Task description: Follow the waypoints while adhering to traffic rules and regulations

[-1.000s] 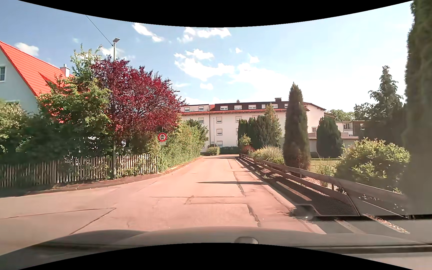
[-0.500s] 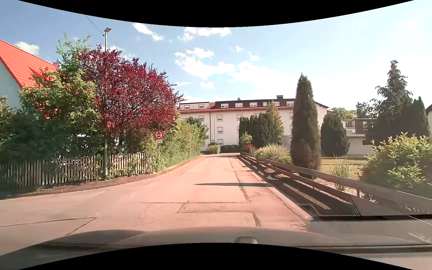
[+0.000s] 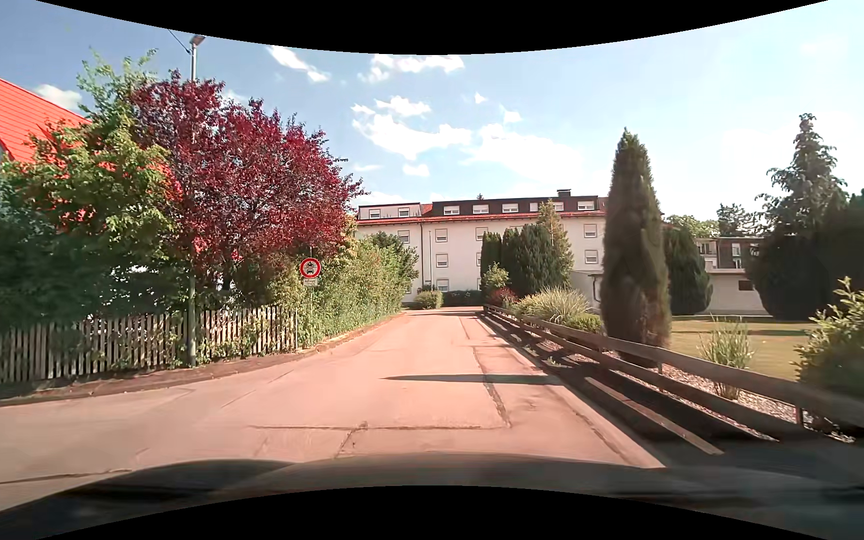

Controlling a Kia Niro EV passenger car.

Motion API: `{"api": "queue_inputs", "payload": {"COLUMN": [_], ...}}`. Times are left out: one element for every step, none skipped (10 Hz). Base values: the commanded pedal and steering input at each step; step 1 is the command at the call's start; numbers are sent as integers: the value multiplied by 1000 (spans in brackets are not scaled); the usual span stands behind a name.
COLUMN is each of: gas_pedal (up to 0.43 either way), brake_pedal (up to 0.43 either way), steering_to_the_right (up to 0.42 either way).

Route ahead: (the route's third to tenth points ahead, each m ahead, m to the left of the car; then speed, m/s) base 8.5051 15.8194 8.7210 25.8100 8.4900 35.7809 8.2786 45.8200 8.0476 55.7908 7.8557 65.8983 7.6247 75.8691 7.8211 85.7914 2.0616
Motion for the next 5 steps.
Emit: {"api": "queue_inputs", "payload": {"gas_pedal": [0,0,0,0,0], "brake_pedal": [0,0,0,0,0], "steering_to_the_right": [-28,-35,-45,-60,-80]}}
